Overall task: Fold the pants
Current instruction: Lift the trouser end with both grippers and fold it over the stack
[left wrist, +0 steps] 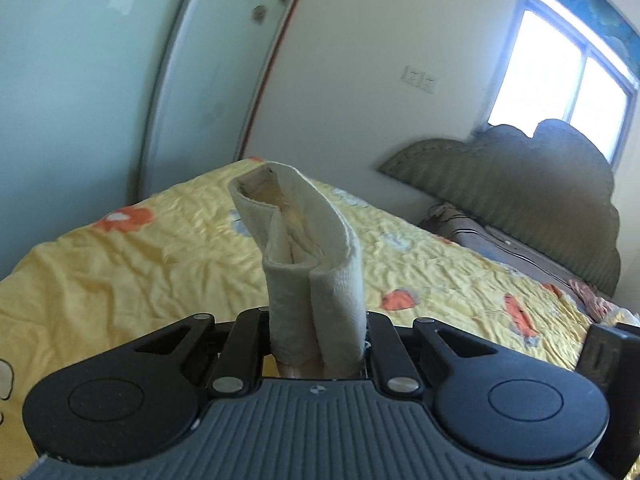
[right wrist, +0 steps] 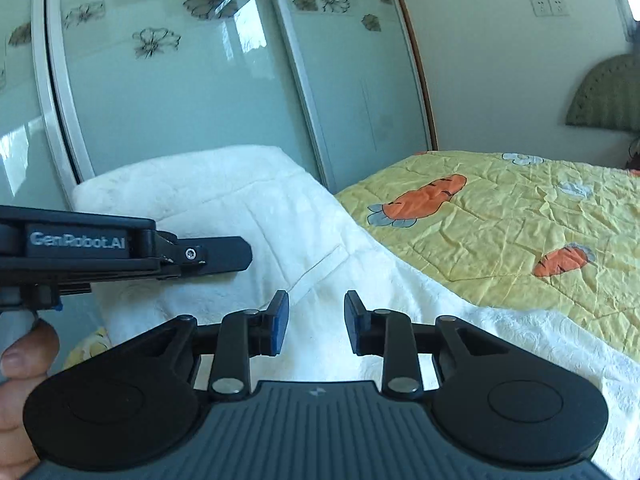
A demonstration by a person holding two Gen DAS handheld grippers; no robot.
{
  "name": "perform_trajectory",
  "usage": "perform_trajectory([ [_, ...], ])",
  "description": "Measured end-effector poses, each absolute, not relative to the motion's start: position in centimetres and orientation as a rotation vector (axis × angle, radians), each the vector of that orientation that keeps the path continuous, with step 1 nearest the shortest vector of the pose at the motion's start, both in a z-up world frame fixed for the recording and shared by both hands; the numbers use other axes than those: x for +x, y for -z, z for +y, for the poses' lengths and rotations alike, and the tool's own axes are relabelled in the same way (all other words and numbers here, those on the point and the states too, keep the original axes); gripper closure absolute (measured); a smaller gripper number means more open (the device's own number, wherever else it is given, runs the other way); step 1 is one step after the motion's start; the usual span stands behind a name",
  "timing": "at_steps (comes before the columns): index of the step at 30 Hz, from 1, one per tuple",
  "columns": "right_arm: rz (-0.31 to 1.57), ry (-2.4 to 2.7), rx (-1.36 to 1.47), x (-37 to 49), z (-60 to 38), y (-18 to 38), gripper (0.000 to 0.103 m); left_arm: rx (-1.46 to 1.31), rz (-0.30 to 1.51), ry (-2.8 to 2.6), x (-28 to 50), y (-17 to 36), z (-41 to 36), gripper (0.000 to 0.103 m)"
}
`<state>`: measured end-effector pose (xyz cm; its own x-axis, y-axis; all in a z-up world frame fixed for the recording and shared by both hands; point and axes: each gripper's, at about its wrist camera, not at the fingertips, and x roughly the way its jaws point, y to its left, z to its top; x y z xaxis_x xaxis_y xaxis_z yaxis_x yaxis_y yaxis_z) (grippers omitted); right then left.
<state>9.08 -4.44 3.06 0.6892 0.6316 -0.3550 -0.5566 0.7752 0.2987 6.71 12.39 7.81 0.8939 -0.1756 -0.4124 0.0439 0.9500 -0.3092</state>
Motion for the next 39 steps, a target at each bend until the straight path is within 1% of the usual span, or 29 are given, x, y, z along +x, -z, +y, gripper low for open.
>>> perform_trajectory([
  [4,0.381,-0.634,0.29,7.9,-9.0,-4.1,0.074,-0.209,0.419,0.194,5.3,-9.0,6.9,0.09],
  [10,0.313,-0.508,0.363,4.6,-16.7,-3.9,0.074,-0.155,0.415,0.354,4.3,-9.2,-0.8,0.09],
  [21,0.373,-0.25,0.397,0.8,-27.6,-0.6,0.074,0.018,0.454,0.573,2.7,-4.3,-14.1,0.089],
  [29,0.496,-0.144,0.395,0.0,-31.3,2.6,0.073,0.054,0.563,0.616,4.1,-0.7,-18.1,0.089],
  [30,0.499,-0.144,0.406,-0.4,-31.9,2.9,0.072,0.059,0.563,0.615,4.2,-0.4,-18.2,0.089],
  [32,0.506,-0.137,0.429,-1.3,-33.1,3.4,0.065,0.078,0.557,0.615,4.1,-0.1,-18.7,0.088],
  [33,0.505,-0.127,0.435,-1.8,-33.8,3.5,0.064,0.09,0.549,0.619,4.0,0.0,-19.0,0.087],
  [34,0.504,-0.106,0.432,-2.4,-34.3,3.5,0.063,0.104,0.544,0.627,4.0,0.1,-19.2,0.08],
  [36,0.511,-0.046,0.417,-3.5,-35.3,3.7,0.06,0.12,0.549,0.646,4.0,0.3,-19.7,0.073],
  [37,0.512,-0.009,0.414,-4.1,-35.9,3.7,0.059,0.119,0.556,0.657,3.9,0.3,-19.9,0.067],
  [38,0.511,0.017,0.42,-4.6,-36.5,3.8,0.059,0.117,0.565,0.675,3.8,0.3,-20.0,0.062],
  [39,0.509,0.042,0.432,-5.2,-37.1,3.9,0.059,0.115,0.569,0.697,3.5,0.2,-20.1,0.053],
])
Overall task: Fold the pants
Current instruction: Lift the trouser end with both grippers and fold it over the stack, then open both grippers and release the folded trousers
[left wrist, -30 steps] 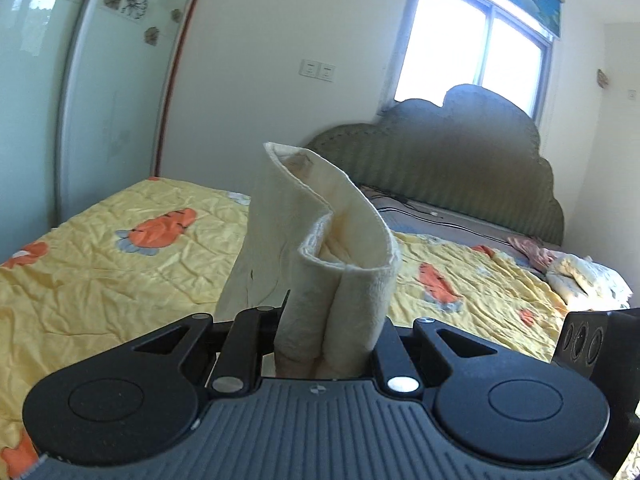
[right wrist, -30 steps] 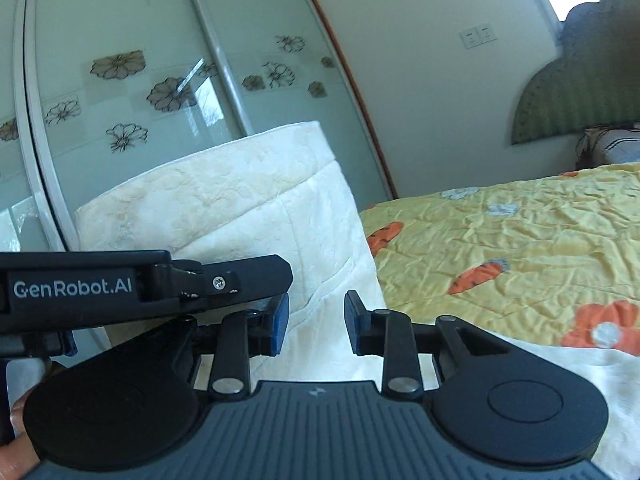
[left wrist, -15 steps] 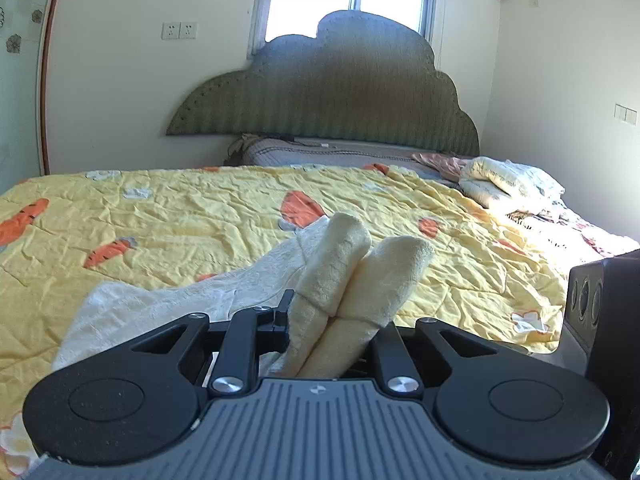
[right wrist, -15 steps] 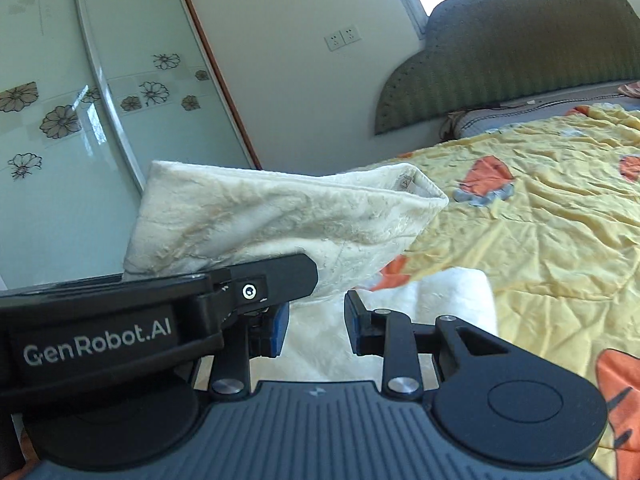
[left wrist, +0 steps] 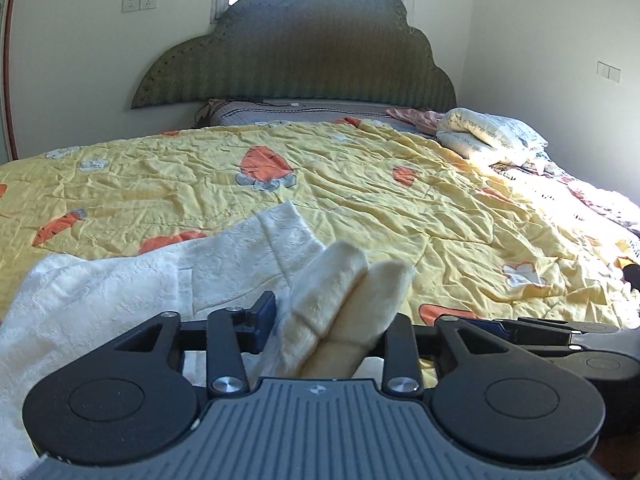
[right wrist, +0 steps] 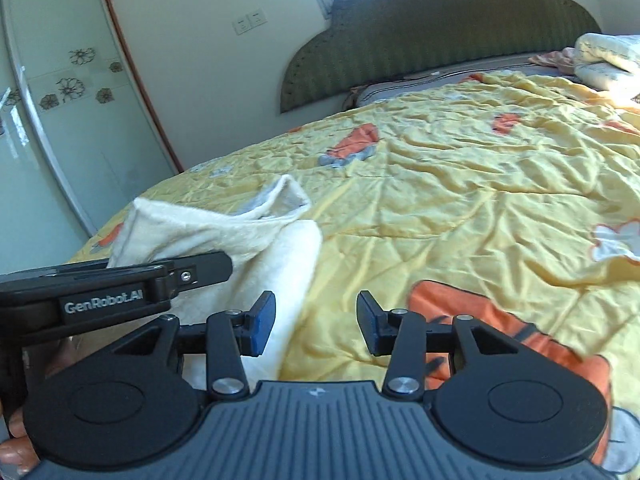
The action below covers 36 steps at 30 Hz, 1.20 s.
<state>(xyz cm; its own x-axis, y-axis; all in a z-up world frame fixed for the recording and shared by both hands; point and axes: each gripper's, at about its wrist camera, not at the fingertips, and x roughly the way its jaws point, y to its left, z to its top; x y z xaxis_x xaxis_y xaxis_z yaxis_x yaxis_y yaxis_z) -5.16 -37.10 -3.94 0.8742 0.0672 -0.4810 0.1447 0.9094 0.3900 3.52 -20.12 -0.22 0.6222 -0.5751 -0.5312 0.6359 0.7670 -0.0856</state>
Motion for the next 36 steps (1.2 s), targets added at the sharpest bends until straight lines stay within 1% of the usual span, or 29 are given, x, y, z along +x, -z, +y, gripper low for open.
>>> perform_trajectory([
  [1,0.507,0.067,0.443,-5.6,-37.7,4.1,0.059,0.11,0.57,0.722,3.3,0.1,-20.1,0.049],
  [2,0.503,0.09,0.449,-6.1,-38.1,4.1,0.059,0.105,0.564,0.75,2.9,-0.2,-20.0,0.046],
  [4,0.482,0.133,0.462,-6.9,-38.6,3.9,0.059,0.094,0.522,0.795,2.2,-0.9,-19.6,0.034],
  [7,0.428,0.136,0.518,-7.7,-38.9,3.4,0.057,0.073,0.465,0.792,1.8,-2.4,-17.8,0.027],
  [13,0.369,-0.111,0.685,-8.0,-37.4,2.0,0.057,-0.051,0.53,0.609,4.7,-4.2,-9.7,0.025],
  [15,0.377,-0.168,0.736,-8.0,-36.7,2.0,0.054,-0.073,0.553,0.528,5.4,-4.2,-6.3,0.025],
  [18,0.404,-0.148,0.738,-8.3,-35.7,1.9,0.051,-0.066,0.562,0.42,5.5,-3.7,-1.9,0.025],
  [23,0.383,-0.235,0.752,-9.3,-34.3,1.4,0.051,-0.042,0.57,0.368,4.3,-2.7,3.6,0.025],
  [26,0.444,-0.226,0.689,-8.6,-33.0,1.2,0.051,0.046,0.561,0.429,2.7,-2.1,4.7,0.025],
  [29,0.504,-0.18,0.663,-8.0,-32.6,2.1,0.051,0.155,0.555,0.534,1.1,-1.4,4.2,0.025],
  [33,0.506,-0.174,0.681,-7.6,-32.6,2.9,0.052,0.369,0.496,0.603,-1.2,0.3,1.8,0.022],
  [36,0.49,-0.151,0.704,-6.6,-32.7,3.2,0.052,0.489,0.461,0.608,-2.1,1.8,-0.2,0.022],
])
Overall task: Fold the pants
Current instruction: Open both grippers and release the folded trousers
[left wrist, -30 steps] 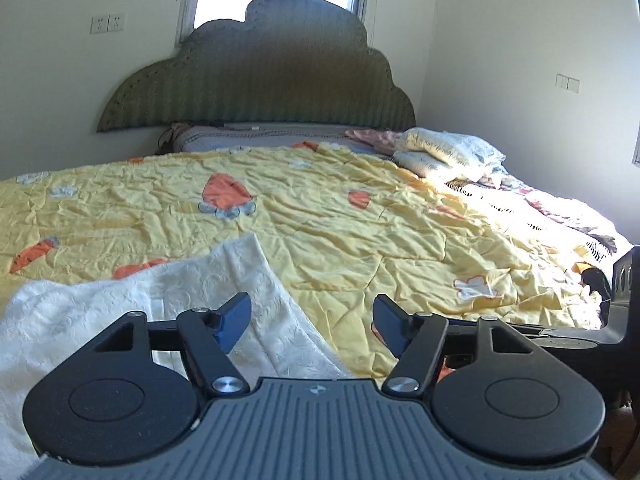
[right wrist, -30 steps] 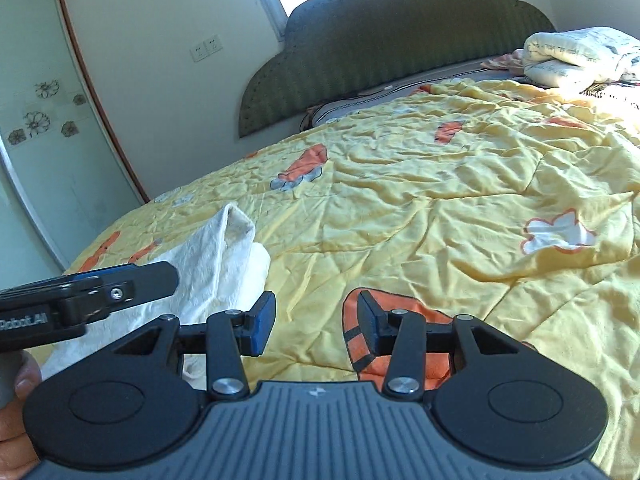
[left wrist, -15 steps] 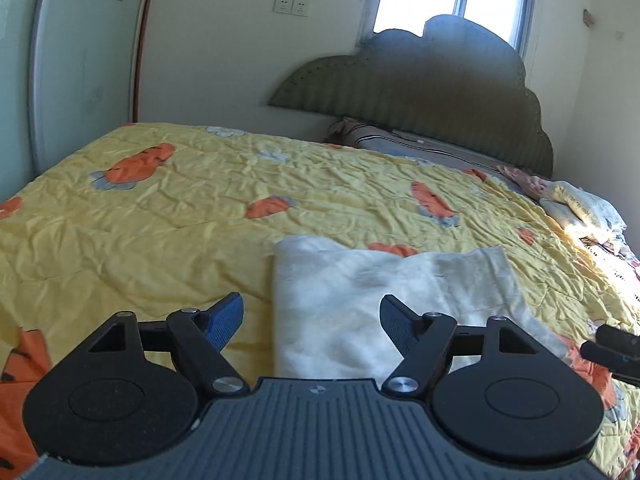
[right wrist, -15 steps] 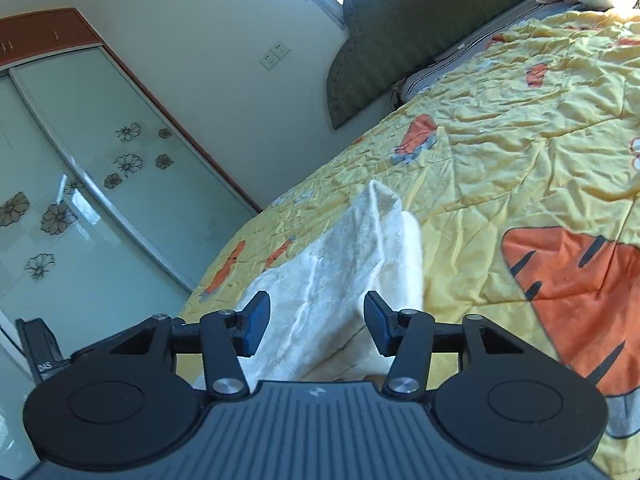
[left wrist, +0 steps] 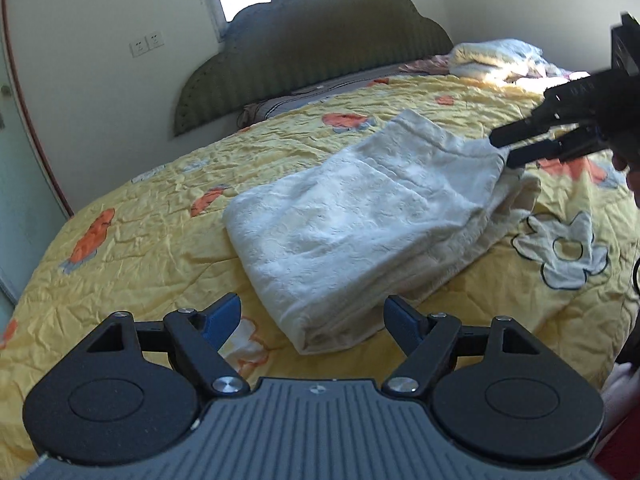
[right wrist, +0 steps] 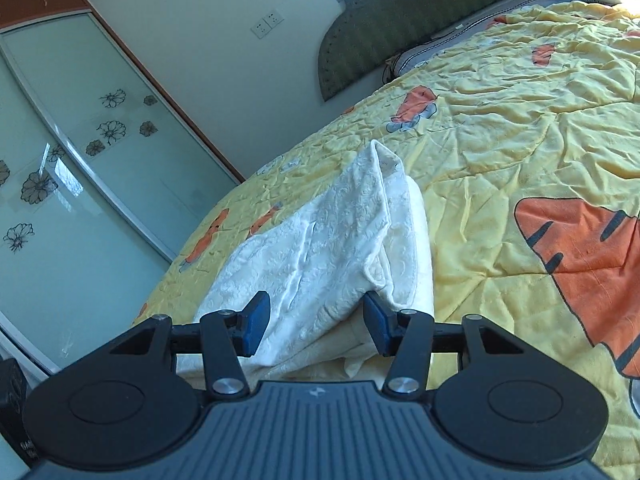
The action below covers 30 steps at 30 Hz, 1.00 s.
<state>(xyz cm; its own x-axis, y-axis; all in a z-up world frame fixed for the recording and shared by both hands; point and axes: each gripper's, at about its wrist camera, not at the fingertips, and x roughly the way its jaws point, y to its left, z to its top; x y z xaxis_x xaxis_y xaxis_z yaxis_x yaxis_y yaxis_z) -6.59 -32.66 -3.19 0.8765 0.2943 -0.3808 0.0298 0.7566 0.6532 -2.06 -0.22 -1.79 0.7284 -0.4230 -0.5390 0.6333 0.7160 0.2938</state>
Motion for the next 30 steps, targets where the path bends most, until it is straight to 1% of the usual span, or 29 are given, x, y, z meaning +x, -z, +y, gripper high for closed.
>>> perform_trajectory([
  [1,0.483,-0.148,0.711,-6.2,-32.7,3.3,0.053,0.503,0.453,0.606,-2.1,2.1,-0.6,0.022],
  [2,0.485,-0.138,0.716,-5.8,-32.7,3.5,0.058,0.508,0.449,0.605,-2.0,2.3,-0.9,0.022],
  [3,0.486,-0.129,0.717,-5.5,-32.6,3.7,0.068,0.505,0.452,0.599,-1.7,2.6,-1.1,0.022],
  [4,0.489,-0.116,0.707,-5.3,-32.5,3.8,0.084,0.501,0.458,0.592,-1.4,2.6,-1.3,0.022],
  [5,0.482,-0.101,0.703,-5.4,-32.4,3.8,0.085,0.496,0.468,0.586,-1.0,2.6,-1.3,0.023],
  [7,0.461,-0.083,0.692,-6.2,-32.3,3.5,0.089,0.483,0.493,0.591,-0.5,2.5,-1.2,0.041],
  [9,0.449,-0.067,0.663,-7.2,-32.3,3.0,0.089,0.465,0.512,0.606,-0.2,2.4,-0.8,0.051],
  [12,0.487,-0.058,0.625,-7.4,-32.3,3.3,0.089,0.479,0.519,0.622,-0.3,2.9,-0.9,0.056],
  [15,0.539,-0.058,0.658,-6.9,-32.7,4.8,0.089,0.553,0.499,0.623,-0.9,3.5,-1.5,0.06],
  [16,0.533,-0.066,0.689,-7.0,-33.0,4.9,0.087,0.564,0.498,0.627,-1.0,3.5,-1.4,0.06],
  [17,0.536,-0.07,0.713,-7.2,-33.3,4.7,0.083,0.559,0.503,0.638,-1.1,3.2,-1.0,0.059],
  [19,0.494,-0.045,0.707,-8.1,-33.6,3.4,0.078,0.506,0.527,0.676,-0.8,2.4,0.1,0.051],
  [21,0.438,0.029,0.569,-8.6,-32.7,1.2,0.078,0.423,0.538,0.71,-0.4,1.0,1.0,0.047],
  [23,0.392,0.058,0.4,-8.4,-31.1,-0.4,0.078,0.329,0.52,0.728,0.2,-0.4,1.4,0.04],
  [24,0.387,0.041,0.349,-7.9,-30.3,-0.8,0.078,0.271,0.511,0.73,0.6,-1.1,1.2,0.035],
  [25,0.396,0.012,0.323,-7.2,-29.6,-0.8,0.078,0.22,0.508,0.723,1.2,-1.6,0.8,0.033],
  [27,0.446,-0.061,0.312,-5.6,-28.5,-0.1,0.078,0.157,0.549,0.679,2.8,-1.9,-0.4,0.033],
  [29,0.525,-0.055,0.292,-4.4,-27.9,1.4,0.078,0.192,0.611,0.605,4.0,-1.0,-2.1,0.035],
  [30,0.552,-0.043,0.272,-4.3,-27.8,1.9,0.079,0.234,0.632,0.582,4.0,-0.3,-2.8,0.038],
])
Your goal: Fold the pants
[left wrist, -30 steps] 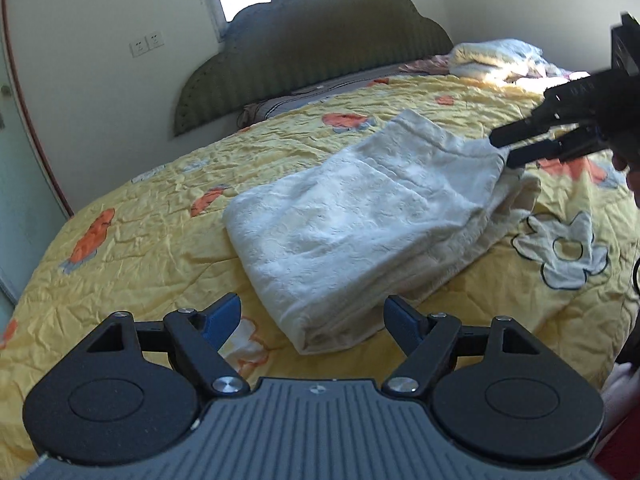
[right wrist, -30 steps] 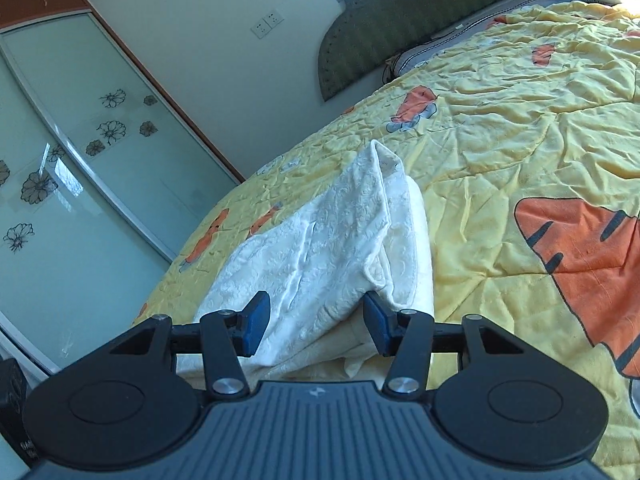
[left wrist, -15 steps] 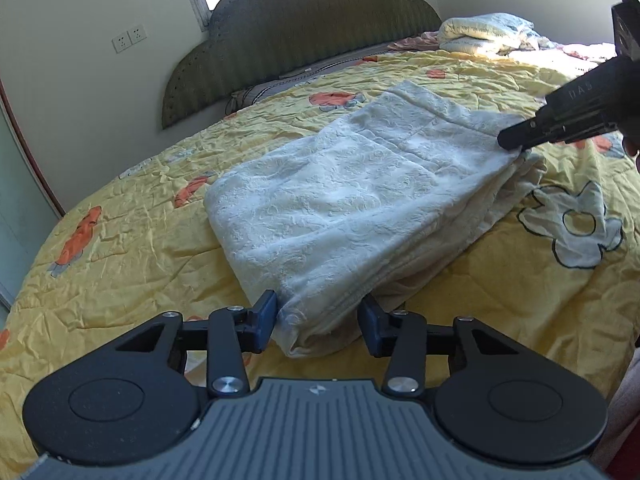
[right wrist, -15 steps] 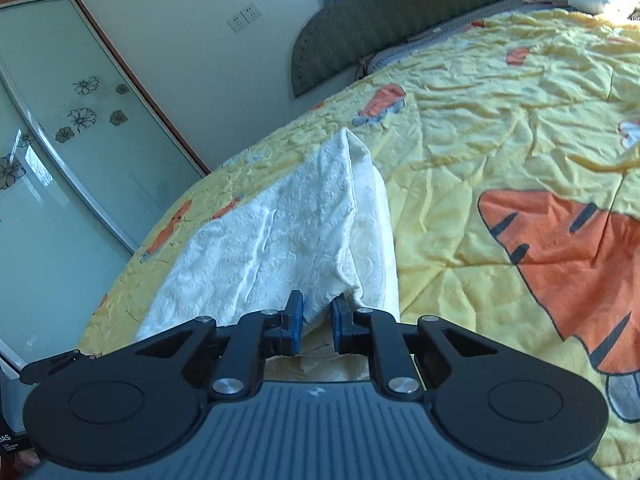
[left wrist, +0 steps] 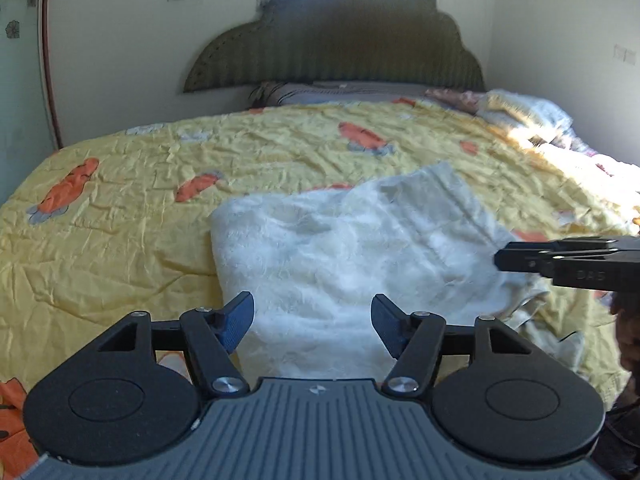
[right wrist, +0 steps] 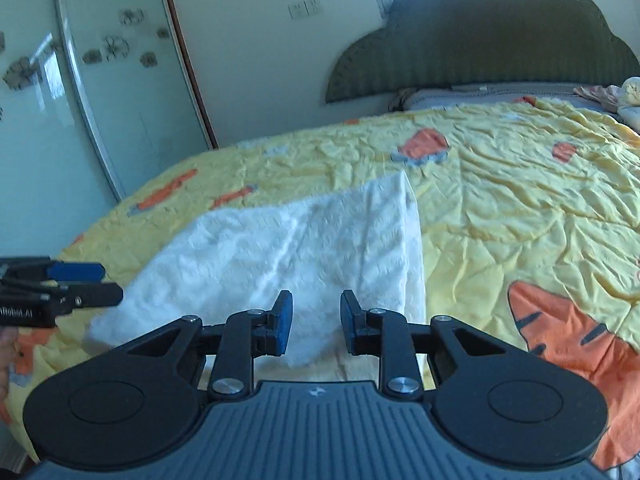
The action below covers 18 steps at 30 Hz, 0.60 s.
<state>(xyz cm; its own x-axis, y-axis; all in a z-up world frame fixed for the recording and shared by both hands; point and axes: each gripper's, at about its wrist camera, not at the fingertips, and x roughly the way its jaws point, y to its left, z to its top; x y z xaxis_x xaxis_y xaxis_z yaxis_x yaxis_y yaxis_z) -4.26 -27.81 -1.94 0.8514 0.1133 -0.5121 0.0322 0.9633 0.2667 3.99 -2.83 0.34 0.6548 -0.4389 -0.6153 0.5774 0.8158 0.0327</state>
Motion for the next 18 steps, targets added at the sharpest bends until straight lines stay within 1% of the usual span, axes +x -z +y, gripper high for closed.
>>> perform_trajectory([
  [4,0.592,-0.011,0.105,-5.9,-26.8,2.1,0.078,0.325,0.604,0.591,2.1,0.6,-3.8,0.041],
  [8,0.526,-0.014,0.074,-5.7,-26.1,0.6,0.078,0.259,0.59,0.534,2.7,-0.4,-4.4,0.035],
  [9,0.519,-0.021,0.074,-5.4,-26.0,0.5,0.078,0.243,0.598,0.514,3.1,-0.6,-4.8,0.033],
  [15,0.597,-0.01,0.031,-3.5,-25.9,2.5,0.078,0.213,0.705,0.374,5.1,-0.3,-6.9,0.031],
  [18,0.575,0.01,0.031,-4.3,-25.9,2.0,0.078,0.19,0.752,0.356,5.4,0.4,-7.3,0.031],
])
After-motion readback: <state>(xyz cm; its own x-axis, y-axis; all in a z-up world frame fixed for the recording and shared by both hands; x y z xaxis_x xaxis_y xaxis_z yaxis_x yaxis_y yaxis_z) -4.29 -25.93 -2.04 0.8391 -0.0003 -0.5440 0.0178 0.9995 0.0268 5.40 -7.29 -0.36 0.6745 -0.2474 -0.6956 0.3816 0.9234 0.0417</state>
